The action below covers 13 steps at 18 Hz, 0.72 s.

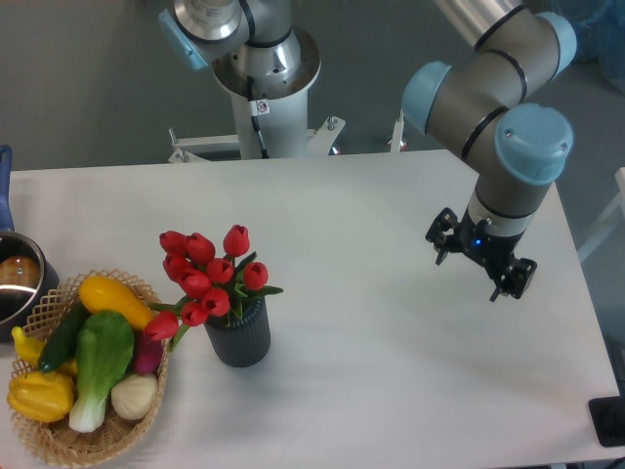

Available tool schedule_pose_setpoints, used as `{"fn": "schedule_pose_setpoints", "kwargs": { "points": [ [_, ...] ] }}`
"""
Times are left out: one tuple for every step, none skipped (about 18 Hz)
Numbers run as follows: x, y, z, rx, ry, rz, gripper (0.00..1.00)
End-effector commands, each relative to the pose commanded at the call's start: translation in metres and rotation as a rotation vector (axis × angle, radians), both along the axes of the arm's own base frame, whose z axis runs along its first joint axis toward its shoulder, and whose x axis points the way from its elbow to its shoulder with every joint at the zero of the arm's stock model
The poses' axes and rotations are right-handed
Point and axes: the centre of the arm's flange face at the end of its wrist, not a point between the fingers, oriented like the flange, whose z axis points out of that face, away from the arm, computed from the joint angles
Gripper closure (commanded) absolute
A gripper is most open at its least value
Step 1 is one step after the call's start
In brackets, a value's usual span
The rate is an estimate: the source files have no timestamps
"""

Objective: Pick up the flowers from the vase
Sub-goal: 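Move the open gripper toward the red tulips in the black vase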

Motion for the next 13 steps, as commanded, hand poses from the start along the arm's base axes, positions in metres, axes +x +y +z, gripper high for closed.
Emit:
{"fn": "schedule_pose_setpoints", "kwargs": {
  "points": [
    [0.000,0.001,0.000,-0.003,0.001,0.000,0.00],
    [0.002,0.001,0.001,-0.014,0.006,-0.004,0.00],
    [0.003,0.002,0.000,-0.019,0.007,-0.007,0.00],
    [0.007,0.004,-0.001,-0.026,0.002,-0.013,0.00],
    [0.015,0.006,-0.010,-0.035,-0.014,-0.022,0.00],
    [0.025,0.008,-0.016,-0.035,-0.026,-0.030,0.00],
    [0.032,0.006,-0.016,-0.031,-0.030,-0.027,0.00],
    [0.039,0.004,-0.022,-0.011,-0.046,-0.019,0.00],
    [0.052,0.004,-0.034,0.028,-0.075,-0.002,0.00],
    [0.067,0.002,-0.034,0.082,-0.066,0.014,0.00],
    [0.078,-0.001,-0.038,0.118,-0.057,0.019,0.00],
    [0.083,-0.003,-0.044,0.126,-0.064,0.022,0.00],
    [0.083,-0.008,-0.045,0.125,-0.069,0.030,0.00]
  ]
}}
